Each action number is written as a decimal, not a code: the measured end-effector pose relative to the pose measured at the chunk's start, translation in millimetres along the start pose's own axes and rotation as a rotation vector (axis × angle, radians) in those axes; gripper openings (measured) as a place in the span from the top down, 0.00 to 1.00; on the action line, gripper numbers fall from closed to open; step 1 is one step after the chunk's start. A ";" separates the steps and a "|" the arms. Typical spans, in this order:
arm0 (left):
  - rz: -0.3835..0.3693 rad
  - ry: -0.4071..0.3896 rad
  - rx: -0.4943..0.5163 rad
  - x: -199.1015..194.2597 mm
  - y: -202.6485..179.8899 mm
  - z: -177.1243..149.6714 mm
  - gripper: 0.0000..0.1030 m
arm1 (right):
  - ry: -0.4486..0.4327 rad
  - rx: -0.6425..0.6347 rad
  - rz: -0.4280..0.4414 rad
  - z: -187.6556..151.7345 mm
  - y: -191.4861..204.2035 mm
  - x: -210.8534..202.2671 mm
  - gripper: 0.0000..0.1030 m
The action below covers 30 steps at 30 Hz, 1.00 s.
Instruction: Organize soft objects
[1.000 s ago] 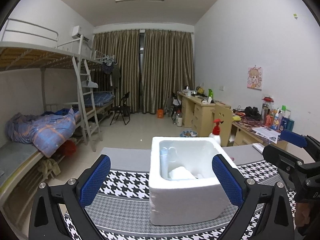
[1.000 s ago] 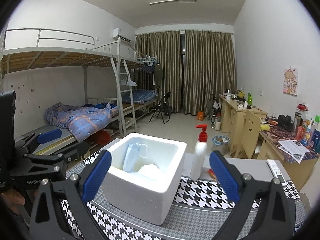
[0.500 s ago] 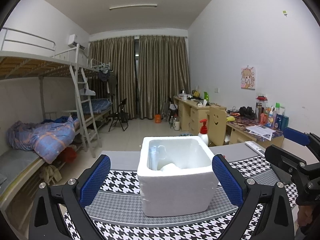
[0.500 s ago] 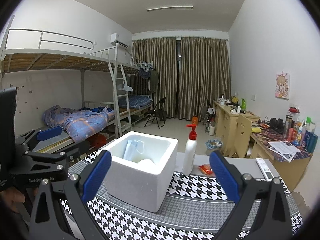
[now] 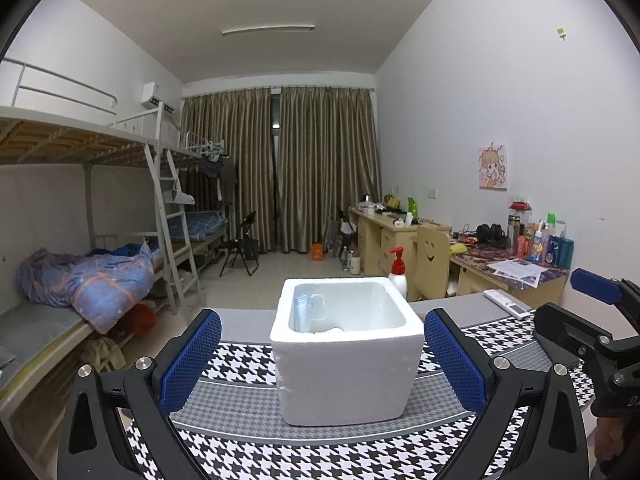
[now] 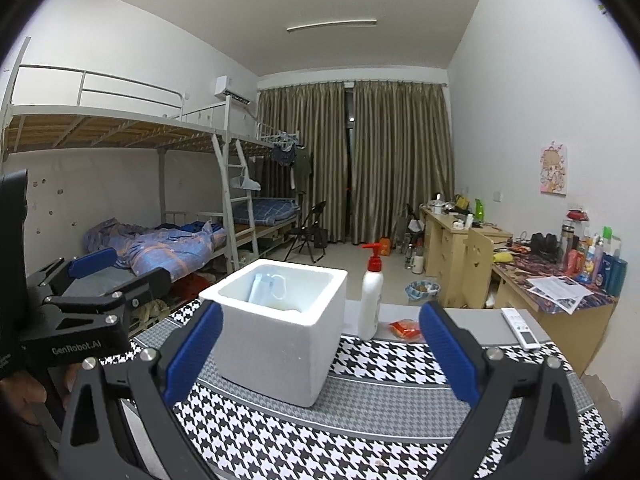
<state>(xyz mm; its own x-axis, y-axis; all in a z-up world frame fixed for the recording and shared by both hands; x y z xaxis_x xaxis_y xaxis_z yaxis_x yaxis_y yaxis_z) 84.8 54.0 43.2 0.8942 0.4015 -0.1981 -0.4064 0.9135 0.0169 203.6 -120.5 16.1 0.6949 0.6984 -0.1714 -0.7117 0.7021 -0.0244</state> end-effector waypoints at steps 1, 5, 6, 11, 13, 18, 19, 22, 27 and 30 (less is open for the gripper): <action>0.001 0.002 0.000 -1.2 0.2 -2.5 0.01 | -0.008 0.000 -0.006 -2.1 -0.8 -3.0 0.03; 0.002 0.008 0.000 -6.4 -0.4 -11.7 0.01 | -0.015 0.020 -0.003 -11.4 -2.6 -11.9 0.03; 0.000 0.008 0.001 -8.5 -0.9 -13.6 0.01 | -0.016 0.021 -0.001 -12.7 -3.0 -13.1 0.03; -0.010 -0.003 0.005 -17.1 -3.1 -20.1 0.01 | -0.011 0.037 -0.011 -22.2 -4.7 -16.0 0.03; -0.006 -0.004 0.004 -19.4 -2.1 -21.9 0.01 | -0.015 0.037 -0.024 -28.7 -5.4 -19.0 0.03; -0.007 -0.010 -0.004 -23.2 -1.2 -28.2 0.01 | -0.002 0.076 -0.030 -41.6 -12.0 -19.3 0.03; -0.013 -0.009 0.000 -23.5 -2.6 -30.5 0.01 | 0.000 0.079 -0.035 -43.1 -12.5 -19.4 0.03; -0.021 -0.010 0.005 -25.1 -4.0 -35.4 0.01 | -0.001 0.076 -0.040 -46.4 -12.5 -21.3 0.03; -0.016 -0.014 0.006 -27.1 -2.8 -41.4 0.01 | 0.004 0.073 -0.044 -50.5 -11.3 -23.2 0.03; -0.019 -0.005 0.000 -26.1 -1.5 -44.7 0.01 | 0.013 0.078 -0.044 -55.1 -11.2 -22.8 0.03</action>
<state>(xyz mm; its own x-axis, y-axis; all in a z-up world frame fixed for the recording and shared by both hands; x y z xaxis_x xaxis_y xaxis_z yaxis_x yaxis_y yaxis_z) 53.7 39.2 4.6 0.9025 0.3847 -0.1936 -0.3898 0.9208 0.0129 190.0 -151.9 -34.0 0.7236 0.6651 -0.1848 -0.6699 0.7411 0.0442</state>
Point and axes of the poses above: each gripper's, at about its wrist camera, not at the fingertips, and x roughly the way its jaws point, y to its left, z to its top, the point moved 6 cm from there along x, roughly the way its jaws point, and after that the axes turned 1 degree about x, right-handed, at the moved point
